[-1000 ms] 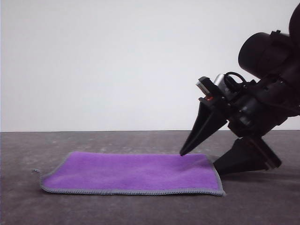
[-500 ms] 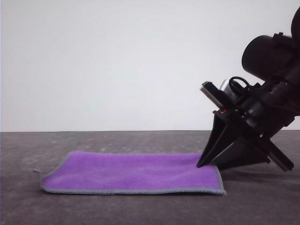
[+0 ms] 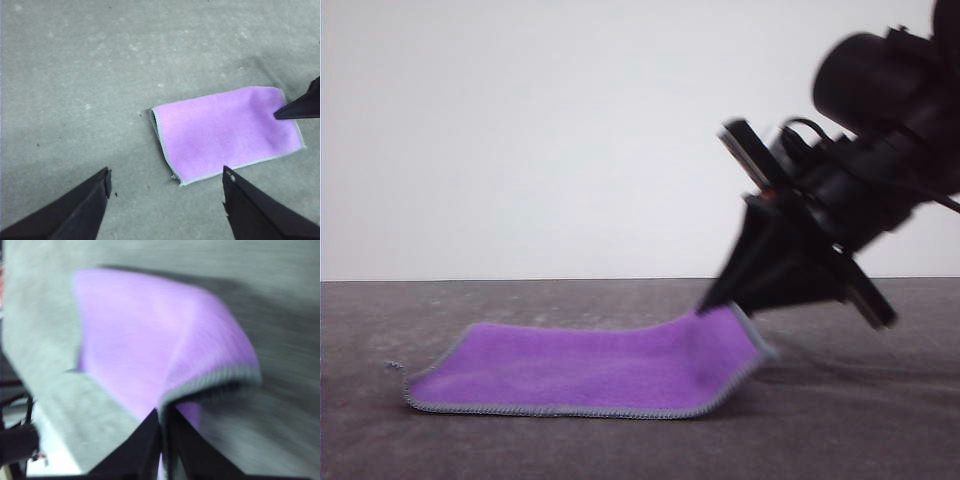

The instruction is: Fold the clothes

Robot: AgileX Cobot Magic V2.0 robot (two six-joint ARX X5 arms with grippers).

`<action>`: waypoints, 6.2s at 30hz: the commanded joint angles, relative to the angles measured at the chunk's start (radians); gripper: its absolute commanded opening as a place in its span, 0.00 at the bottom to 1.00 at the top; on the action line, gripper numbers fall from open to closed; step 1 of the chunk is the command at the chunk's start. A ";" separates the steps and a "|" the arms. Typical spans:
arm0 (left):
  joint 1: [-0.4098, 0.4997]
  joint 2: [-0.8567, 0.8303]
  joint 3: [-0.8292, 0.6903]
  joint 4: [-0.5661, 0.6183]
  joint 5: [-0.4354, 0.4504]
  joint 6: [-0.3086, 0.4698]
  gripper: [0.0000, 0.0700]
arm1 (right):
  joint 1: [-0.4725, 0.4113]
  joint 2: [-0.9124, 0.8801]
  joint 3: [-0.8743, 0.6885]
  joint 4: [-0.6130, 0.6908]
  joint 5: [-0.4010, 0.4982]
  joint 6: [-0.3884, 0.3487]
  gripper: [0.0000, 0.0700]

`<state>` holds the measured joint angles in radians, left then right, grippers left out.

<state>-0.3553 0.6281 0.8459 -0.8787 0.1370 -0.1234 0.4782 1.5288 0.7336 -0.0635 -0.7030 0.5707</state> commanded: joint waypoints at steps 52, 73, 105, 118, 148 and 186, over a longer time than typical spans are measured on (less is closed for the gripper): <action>-0.002 0.005 0.008 0.041 0.001 0.002 0.62 | 0.226 0.006 0.295 -0.287 0.358 -0.330 0.55; -0.002 0.005 0.008 0.033 0.001 -0.001 0.62 | -0.080 -0.576 -0.061 -0.420 0.446 -0.454 0.56; 0.119 -0.128 -0.300 0.457 -0.003 0.111 0.00 | -0.083 -0.576 -0.060 -0.318 0.442 -0.455 0.02; 0.343 -0.520 -0.765 0.746 -0.071 0.142 0.00 | -0.083 -0.576 -0.060 -0.318 0.442 -0.455 0.02; 0.404 -0.625 -0.834 0.744 -0.078 0.183 0.00 | -0.097 -0.614 -0.075 -0.301 0.517 -0.595 0.02; 0.404 -0.625 -0.833 0.744 -0.078 0.183 0.00 | -0.436 -1.525 -0.721 -0.048 0.757 -0.605 0.02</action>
<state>0.0483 0.0044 0.0326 -0.1455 0.0578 0.0456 0.0418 0.0036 0.0158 -0.1226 0.0532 -0.0296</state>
